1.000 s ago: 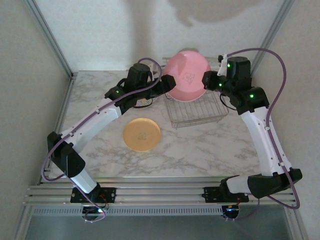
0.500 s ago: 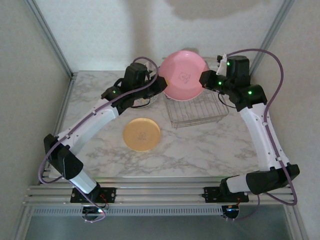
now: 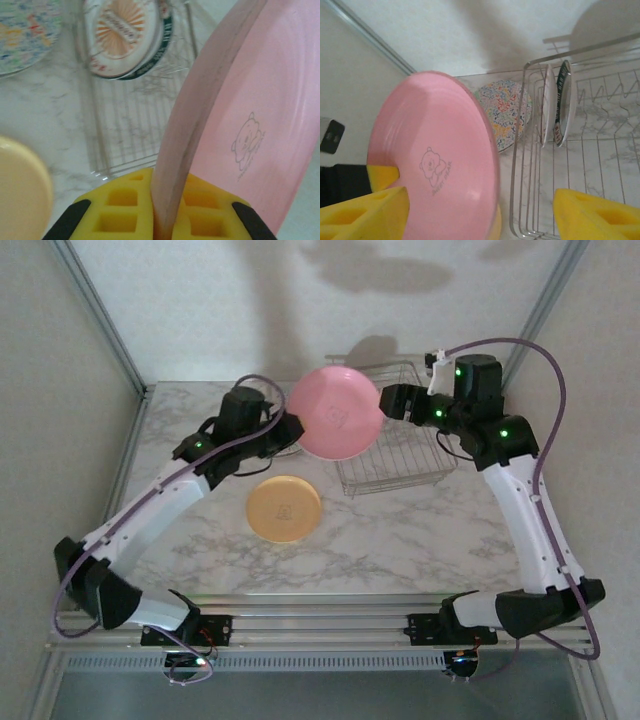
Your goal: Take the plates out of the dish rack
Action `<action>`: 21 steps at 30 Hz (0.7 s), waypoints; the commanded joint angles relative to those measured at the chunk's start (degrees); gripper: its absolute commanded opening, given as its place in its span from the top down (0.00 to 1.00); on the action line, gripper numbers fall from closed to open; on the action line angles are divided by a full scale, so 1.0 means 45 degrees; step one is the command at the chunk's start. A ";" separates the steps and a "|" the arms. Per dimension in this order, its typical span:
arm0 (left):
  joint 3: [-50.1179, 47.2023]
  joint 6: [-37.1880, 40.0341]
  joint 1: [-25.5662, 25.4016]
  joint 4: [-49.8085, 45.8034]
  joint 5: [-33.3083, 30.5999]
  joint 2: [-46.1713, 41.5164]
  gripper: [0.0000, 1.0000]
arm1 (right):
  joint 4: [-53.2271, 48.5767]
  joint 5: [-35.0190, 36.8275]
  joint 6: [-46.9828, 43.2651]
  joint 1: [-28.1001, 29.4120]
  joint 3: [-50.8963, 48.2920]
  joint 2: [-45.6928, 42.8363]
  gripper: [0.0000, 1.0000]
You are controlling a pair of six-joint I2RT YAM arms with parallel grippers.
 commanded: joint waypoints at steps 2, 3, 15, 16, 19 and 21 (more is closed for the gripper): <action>-0.2291 -0.0831 0.0878 -0.0177 0.0716 -0.2225 1.00 | -0.0134 -0.0234 -0.1712 0.0759 -0.0733 -0.1002 0.21; -0.2966 -0.0911 0.1054 -0.0326 0.0705 -0.2728 1.00 | -0.0298 -0.0090 -0.2101 0.1043 -0.0872 -0.1168 0.21; -0.9853 -0.2761 0.1736 -0.0073 0.0070 -0.6777 1.00 | -0.0683 0.0616 -0.3166 0.3266 -0.2391 -0.2150 0.20; -1.0212 -0.2922 0.1725 0.0194 0.0020 -0.6802 1.00 | -0.0652 0.0601 -0.3137 0.3334 -0.2396 -0.2152 0.20; -1.1069 -0.3390 0.1725 0.1355 0.0069 -0.6700 1.00 | -0.0667 0.0578 -0.3088 0.3436 -0.2357 -0.2112 0.20; -1.1391 -0.3544 0.1735 0.1886 -0.0069 -0.6531 1.00 | -0.0733 0.0606 -0.3076 0.3447 -0.2327 -0.2093 0.20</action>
